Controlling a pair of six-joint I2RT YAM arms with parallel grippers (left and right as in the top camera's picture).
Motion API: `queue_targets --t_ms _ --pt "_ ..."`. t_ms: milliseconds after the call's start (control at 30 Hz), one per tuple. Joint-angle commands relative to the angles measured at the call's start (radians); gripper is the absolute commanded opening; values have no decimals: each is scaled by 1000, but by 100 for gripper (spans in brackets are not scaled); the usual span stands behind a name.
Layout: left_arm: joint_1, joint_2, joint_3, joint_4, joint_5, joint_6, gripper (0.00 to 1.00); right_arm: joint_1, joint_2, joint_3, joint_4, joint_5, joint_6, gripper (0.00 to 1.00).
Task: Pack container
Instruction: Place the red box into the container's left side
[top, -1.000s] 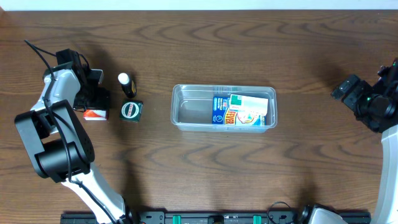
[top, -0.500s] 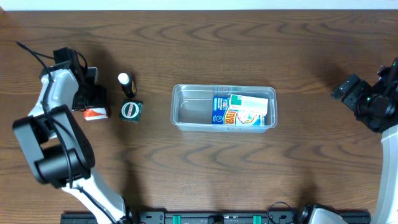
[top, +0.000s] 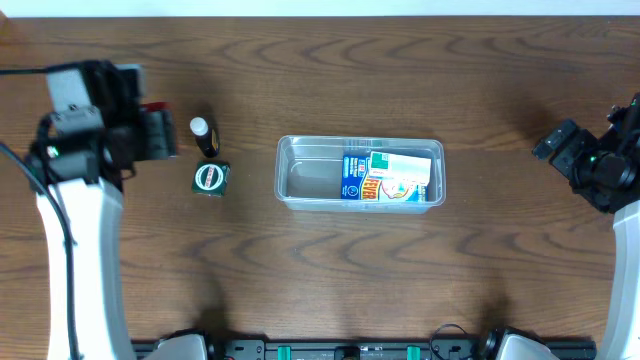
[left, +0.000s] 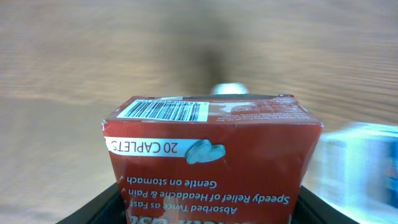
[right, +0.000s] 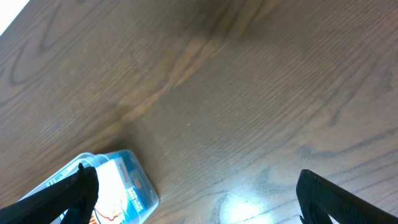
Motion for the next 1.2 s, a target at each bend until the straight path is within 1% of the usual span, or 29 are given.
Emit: queue_targets --t_ms 0,100,233,367,433,500,600,800,1033,1067,1100,1167 --pt "-126 -57 14 -16 63 -112 65 -3 0 4 -1 -4 15 99" --pt "-254 -66 14 -15 62 -155 64 -3 -1 4 -2 -4 15 99" --pt "-419 -22 14 -5 57 -175 64 -3 0 4 -1 -4 15 99" --pt "-536 72 14 50 55 -230 63 -3 0 4 -1 -4 15 99" --pt "-572 126 14 81 12 -264 61 -3 0 4 -1 -4 15 99" --pt "-597 182 14 89 -69 -330 60 -3 0 4 -2 -4 15 99" --pt "-620 258 14 86 -80 -382 60 -3 0 4 -2 -4 15 99" --pt "-641 371 14 84 -80 -385 60 -3 0 4 -2 -4 15 99" --pt "-641 417 14 87 -90 -404 60 -3 0 4 -1 -4 15 99" --pt "-641 420 14 89 -92 -404 61 -3 0 4 -1 -4 15 99" --pt "-641 423 14 90 -92 -403 65 -3 0 4 -1 -4 15 99" --pt "-641 427 14 89 -92 -403 69 -3 0 4 -2 -4 15 99"
